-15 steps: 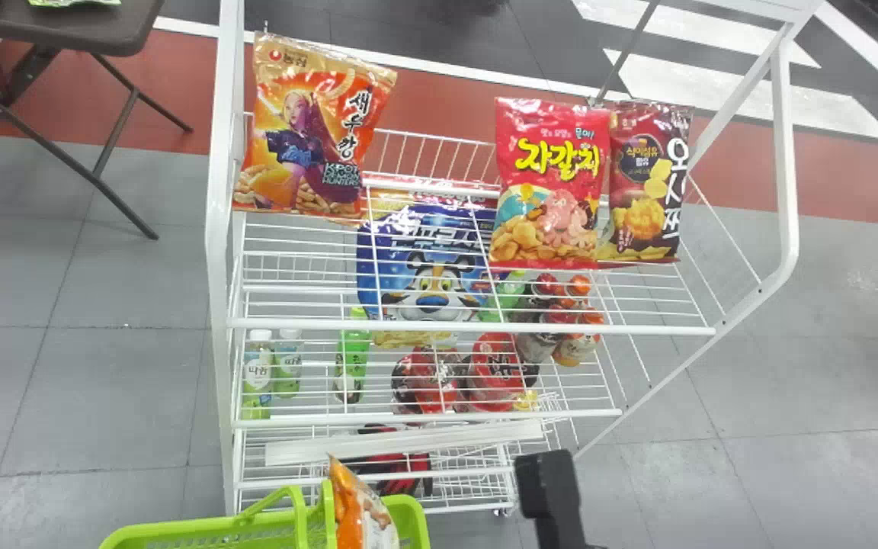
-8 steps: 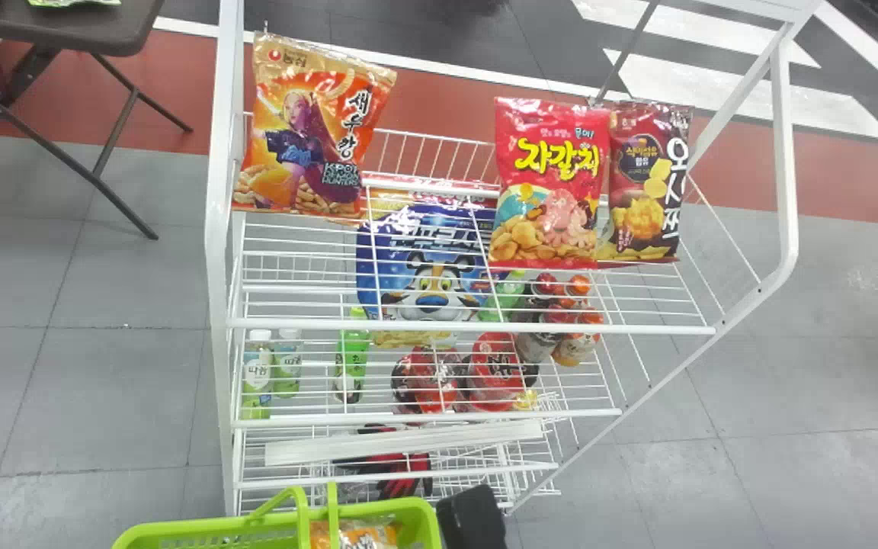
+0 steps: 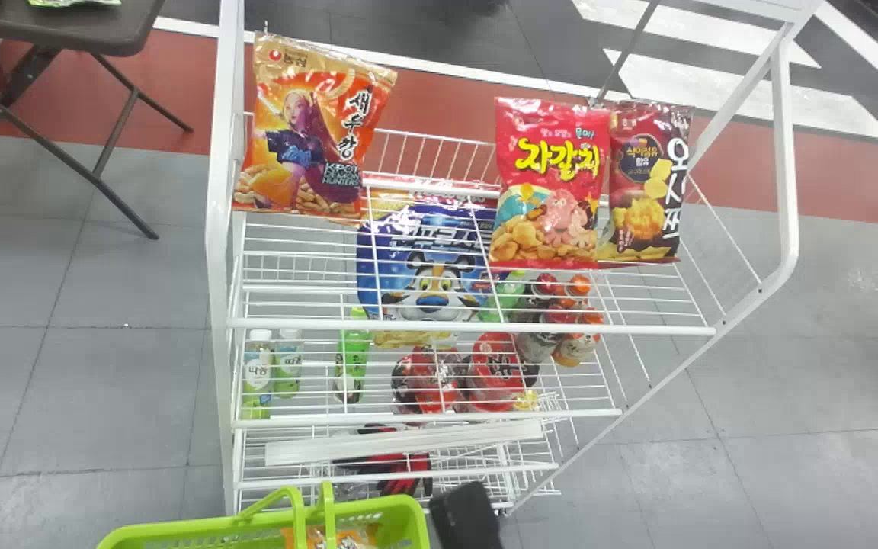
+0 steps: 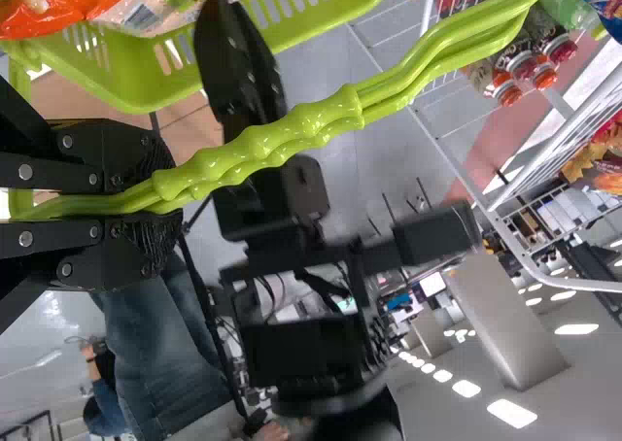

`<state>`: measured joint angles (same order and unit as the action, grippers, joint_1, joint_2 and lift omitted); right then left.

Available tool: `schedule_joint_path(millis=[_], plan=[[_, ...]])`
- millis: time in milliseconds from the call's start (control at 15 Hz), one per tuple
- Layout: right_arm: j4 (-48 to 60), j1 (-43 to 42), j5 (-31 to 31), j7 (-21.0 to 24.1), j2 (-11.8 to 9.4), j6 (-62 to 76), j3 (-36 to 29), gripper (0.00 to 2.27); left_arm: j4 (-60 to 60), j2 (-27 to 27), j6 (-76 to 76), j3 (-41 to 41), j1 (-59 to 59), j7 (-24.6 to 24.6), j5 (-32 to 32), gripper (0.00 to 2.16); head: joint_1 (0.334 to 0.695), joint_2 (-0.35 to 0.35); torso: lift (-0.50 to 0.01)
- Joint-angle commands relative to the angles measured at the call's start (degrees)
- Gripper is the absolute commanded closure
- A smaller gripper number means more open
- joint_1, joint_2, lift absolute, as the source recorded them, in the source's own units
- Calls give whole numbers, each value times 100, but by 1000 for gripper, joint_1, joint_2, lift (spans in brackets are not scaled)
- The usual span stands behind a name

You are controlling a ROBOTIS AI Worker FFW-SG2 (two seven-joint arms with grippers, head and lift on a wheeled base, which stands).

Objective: Hold basket handle with left hand then pick Gamjakkang with right hand and place into basket

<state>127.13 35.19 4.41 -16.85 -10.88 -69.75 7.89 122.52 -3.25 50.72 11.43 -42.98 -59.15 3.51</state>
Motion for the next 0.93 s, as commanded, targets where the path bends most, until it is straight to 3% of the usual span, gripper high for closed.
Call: schedule_joint_path(millis=[0,267,533,867], plan=[[629,137,165,-20,-1,-334,-349,63,-9,0,-31,0,9,0,0,2138,695,-350,-19],[1279,173,780,24,34,-105,-1052,76,-35,0,-83,0,18,0,0,2138,695,-350,-19],[1569,322,1123,305,227,2197,-1500,124,-53,0,-83,9,27,9,-9,2138,695,-350,-19],[1051,524,1088,595,535,5291,-1395,127,-97,9,-119,26,35,18,-17,2138,695,-350,-19]])
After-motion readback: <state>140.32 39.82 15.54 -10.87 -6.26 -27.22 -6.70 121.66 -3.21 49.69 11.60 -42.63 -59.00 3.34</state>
